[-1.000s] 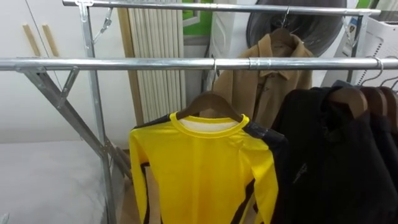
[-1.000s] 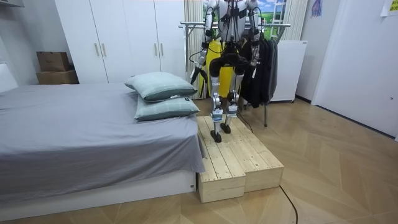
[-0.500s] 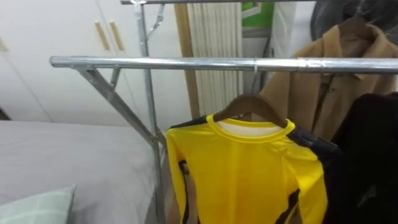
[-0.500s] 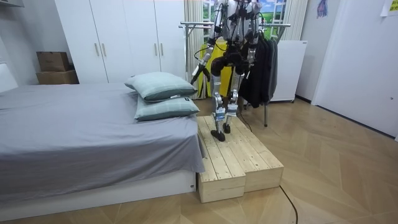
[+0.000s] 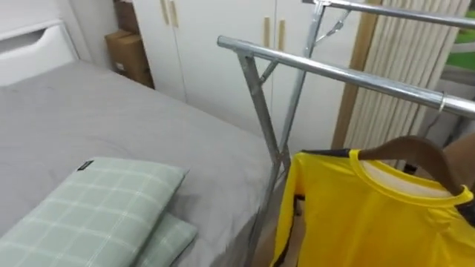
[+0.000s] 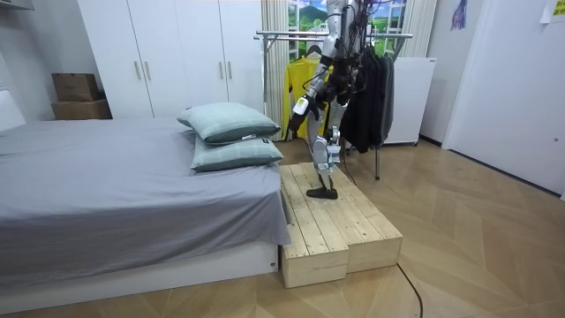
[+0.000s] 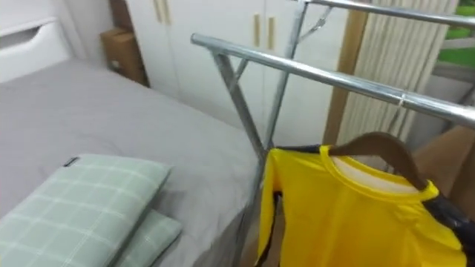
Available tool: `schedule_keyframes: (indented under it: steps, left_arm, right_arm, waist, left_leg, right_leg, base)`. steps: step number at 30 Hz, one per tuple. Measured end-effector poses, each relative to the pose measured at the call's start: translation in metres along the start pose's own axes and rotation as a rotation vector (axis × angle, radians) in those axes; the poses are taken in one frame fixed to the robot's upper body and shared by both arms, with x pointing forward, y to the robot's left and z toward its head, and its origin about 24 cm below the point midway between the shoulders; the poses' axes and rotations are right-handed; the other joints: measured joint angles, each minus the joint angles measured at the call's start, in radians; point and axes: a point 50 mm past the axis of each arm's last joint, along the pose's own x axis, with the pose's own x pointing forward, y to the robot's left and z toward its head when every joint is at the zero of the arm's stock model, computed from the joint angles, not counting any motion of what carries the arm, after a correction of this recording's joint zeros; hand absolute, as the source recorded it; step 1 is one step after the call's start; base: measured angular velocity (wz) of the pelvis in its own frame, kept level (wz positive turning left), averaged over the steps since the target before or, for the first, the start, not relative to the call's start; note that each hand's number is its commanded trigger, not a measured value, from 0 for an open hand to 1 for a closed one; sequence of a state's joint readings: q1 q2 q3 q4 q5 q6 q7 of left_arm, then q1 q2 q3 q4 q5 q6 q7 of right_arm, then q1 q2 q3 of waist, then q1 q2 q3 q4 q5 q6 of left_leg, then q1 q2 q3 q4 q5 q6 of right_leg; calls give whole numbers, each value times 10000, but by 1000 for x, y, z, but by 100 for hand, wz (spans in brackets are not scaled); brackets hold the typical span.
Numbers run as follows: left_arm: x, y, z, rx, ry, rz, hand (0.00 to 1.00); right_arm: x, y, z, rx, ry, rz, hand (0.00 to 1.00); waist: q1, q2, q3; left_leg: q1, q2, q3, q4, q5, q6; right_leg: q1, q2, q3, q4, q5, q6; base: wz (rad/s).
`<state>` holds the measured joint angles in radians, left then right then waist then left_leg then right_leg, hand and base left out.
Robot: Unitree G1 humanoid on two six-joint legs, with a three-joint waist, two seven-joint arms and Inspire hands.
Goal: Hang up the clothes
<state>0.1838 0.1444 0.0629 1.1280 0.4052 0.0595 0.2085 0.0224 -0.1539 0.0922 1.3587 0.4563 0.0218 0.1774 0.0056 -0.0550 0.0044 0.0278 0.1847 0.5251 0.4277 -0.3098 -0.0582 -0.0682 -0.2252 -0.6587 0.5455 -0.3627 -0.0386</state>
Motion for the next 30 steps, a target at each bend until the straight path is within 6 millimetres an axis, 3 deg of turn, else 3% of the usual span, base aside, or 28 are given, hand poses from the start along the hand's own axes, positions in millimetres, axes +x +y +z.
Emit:
schedule_keyframes:
  steps: [1, 3, 5, 8, 9, 11, 13, 14, 16, 18, 22, 23, 24, 25, 26, 27, 28, 30]
  left_arm:
    - [-1, -4, 0, -67, 35, -52, 0]
    - [-2, -7, -1, -126, 103, -114, 0]
    - [-2, -5, -4, -246, 216, -34, 0]
    - [-3, -7, -10, -301, 492, -78, 0]
    - [-3, -7, -8, -299, 482, -70, 0]
    - [-2, -5, -7, -395, 475, -7, 0]
    - [-1, -2, -5, -557, 460, 66, 0]
    - [-1, -2, -5, -605, 470, 65, 0]
    - [0, 0, -3, -718, 465, 121, 0]
    - [1, 1, -2, -698, 450, 124, 0]
    - [0, 4, -13, -530, 694, 219, 0]
    - [0, 5, -14, -496, 712, 284, 0]
    - [1, 8, -15, -442, 741, 439, 0]
    - [1, 10, -17, -408, 780, 544, 0]
    - [1, 11, -18, -410, 807, 593, 0]
    - [0, 8, -20, -433, 913, 554, 0]
    - [-1, 6, -19, -490, 873, 517, 0]
    - [-1, 3, -18, -741, 895, 499, 0]
  right_arm:
    - [0, -3, 7, -45, -133, -165, 0]
    - [0, -3, 11, -85, -253, -270, 0]
    - [1, 1, 9, -21, -160, -152, 0]
    - [1, 1, 1, -215, 231, -163, 0]
    - [0, 0, 0, -220, 267, -203, 0]
    - [0, -1, -5, -214, 378, -234, 0]
    - [-1, -5, -11, -254, 499, -305, 0]
    - [-2, -5, -11, -257, 498, -312, 0]
    - [-1, -4, -11, -204, 475, -289, 0]
    - [-1, -5, -10, -90, 436, -319, 0]
    - [-1, -3, -9, -115, 392, -452, 0]
    - [-1, -2, -9, -94, 410, -445, 0]
    - [0, 1, -8, -105, 371, -377, 0]
    - [0, 1, -9, -95, 376, -403, 0]
    - [0, 2, -8, -93, 356, -415, 0]
    - [0, 1, -9, -88, 325, -502, 0]
    - [0, 2, -5, -194, 244, -499, 0]
    - [1, 5, 0, -393, 65, -352, 0]
  waist:
    - [367, 169, -42]
    - [536, 390, -46]
    - [688, 302, -67]
    - [812, 226, -145]
    - [808, 211, -166]
    - [785, 220, -159]
    - [773, 177, -127]
    - [766, 185, -130]
    - [636, 152, -93]
    - [579, 118, -68]
    - [549, 82, -13]
    - [548, 102, -13]
    - [544, 39, 64]
    - [577, -83, 137]
    - [606, -167, 171]
    - [531, -161, 136]
    - [630, -142, 113]
    - [753, -61, 150]
  left_leg:
    - [3, 40, 10, 78, 52, -76]
    - [26, -86, 45, 27, 48, 44]
    - [85, -308, 35, -337, 49, 332]
    - [8, -426, -133, -724, 162, 432]
    - [-50, -484, -350, -816, 290, 464]
    - [-58, -628, -769, -989, 416, 564]
    - [-64, -893, -1365, -1116, 503, 693]
    - [-69, -957, -1562, -1168, 523, 730]
    - [-139, -1273, -2422, -1263, 580, 905]
    - [-160, -1493, -3051, -1250, 591, 1036]
    - [-119, -1829, -4505, -1253, 553, 1260]
    - [-126, -1820, -4695, -1268, 559, 1268]
    - [-144, -1810, -5011, -1306, 597, 1272]
    - [-133, -1825, -5133, -1226, 608, 1259]
    - [-135, -1890, -5171, -1195, 602, 1250]
    - [-165, -1969, -5414, -1187, 561, 1213]
    - [-219, -1981, -5409, -1289, 550, 1192]
    - [-250, -1989, -5400, -1403, 536, 1159]
  right_leg:
    - [121, 70, -129, -172, 58, 116]
    - [407, 260, -486, -665, 289, 213]
    - [518, 264, -719, -819, 383, 262]
    - [761, 275, -1145, -1194, 674, 245]
    - [881, 271, -1400, -1322, 828, 214]
    - [1064, 272, -1376, -1371, 1069, 258]
    - [1203, 277, -225, -1297, 1207, 412]
    - [1234, 292, 53, -1298, 1247, 476]
    - [1441, 387, 1095, -1332, 1410, 736]
    - [1657, 476, 1772, -1416, 1520, 895]
    - [1780, 834, 3563, -1482, 1732, 864]
    - [1738, 1004, 3894, -1623, 1619, 852]
    - [1650, 1393, 4409, -2382, 1369, 796]
    - [1457, 1655, 4710, -3361, 1511, 722]
    - [1307, 1754, 4801, -3786, 1922, 739]
    - [1260, 1762, 4914, -3745, 2285, 721]
    - [1327, 1807, 4865, -3804, 2287, 731]
    - [1358, 1857, 4618, -3962, 2290, 725]
  base:
    - [56]
    - [42]
    - [44]
    - [37]
    - [61]
    - [72]
    - [88]
    - [94]
    - [112]
    - [112]
    - [92]
    - [84]
    - [76]
    - [68]
    - [68]
    - [40]
    - [32]
    - [-2]
